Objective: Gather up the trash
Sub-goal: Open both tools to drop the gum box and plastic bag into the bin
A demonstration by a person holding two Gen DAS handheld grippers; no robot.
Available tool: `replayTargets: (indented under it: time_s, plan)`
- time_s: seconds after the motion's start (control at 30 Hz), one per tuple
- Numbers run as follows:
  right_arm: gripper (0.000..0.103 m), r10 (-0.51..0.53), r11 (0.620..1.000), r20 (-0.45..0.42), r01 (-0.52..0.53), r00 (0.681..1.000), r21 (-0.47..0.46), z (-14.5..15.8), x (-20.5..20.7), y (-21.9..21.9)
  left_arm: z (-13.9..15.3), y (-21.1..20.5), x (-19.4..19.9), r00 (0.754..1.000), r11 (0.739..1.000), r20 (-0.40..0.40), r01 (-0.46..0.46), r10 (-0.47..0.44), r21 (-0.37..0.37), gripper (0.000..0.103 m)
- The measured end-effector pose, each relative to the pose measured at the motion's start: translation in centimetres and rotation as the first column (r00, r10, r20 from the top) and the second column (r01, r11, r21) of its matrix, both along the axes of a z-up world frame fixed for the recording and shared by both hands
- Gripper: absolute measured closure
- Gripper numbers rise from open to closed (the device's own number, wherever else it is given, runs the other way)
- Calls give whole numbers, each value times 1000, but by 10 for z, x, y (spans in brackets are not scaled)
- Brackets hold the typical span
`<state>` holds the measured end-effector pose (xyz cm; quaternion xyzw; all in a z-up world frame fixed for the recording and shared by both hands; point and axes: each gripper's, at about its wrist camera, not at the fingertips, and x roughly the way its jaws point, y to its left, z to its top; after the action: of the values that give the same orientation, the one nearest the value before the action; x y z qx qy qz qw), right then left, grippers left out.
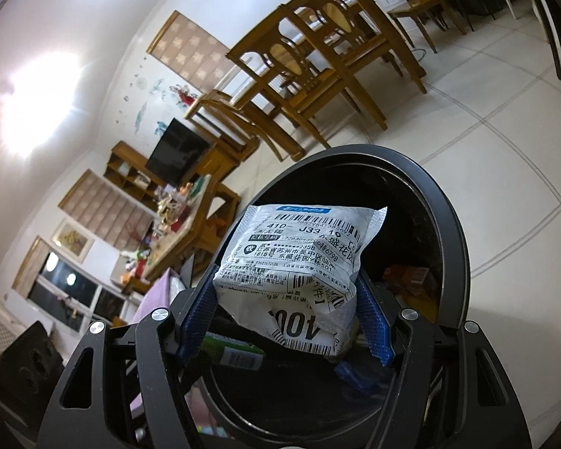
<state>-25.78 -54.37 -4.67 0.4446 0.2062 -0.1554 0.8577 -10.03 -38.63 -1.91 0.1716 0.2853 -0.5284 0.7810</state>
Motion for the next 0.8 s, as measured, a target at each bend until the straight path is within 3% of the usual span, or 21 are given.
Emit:
replayTargets:
  time_s: [0.33, 0.8]
  plan:
    - [34, -1, 1000, -13, 1, 1000, -11, -2, 4, 6, -1, -5, -8, 999, 1000, 42, 7, -7, 14, 72]
    - [31, 2, 1000, -11, -2, 1000, -14, -5, 5, 8, -4, -7, -6, 1000, 1000, 28, -3, 3, 10, 72]
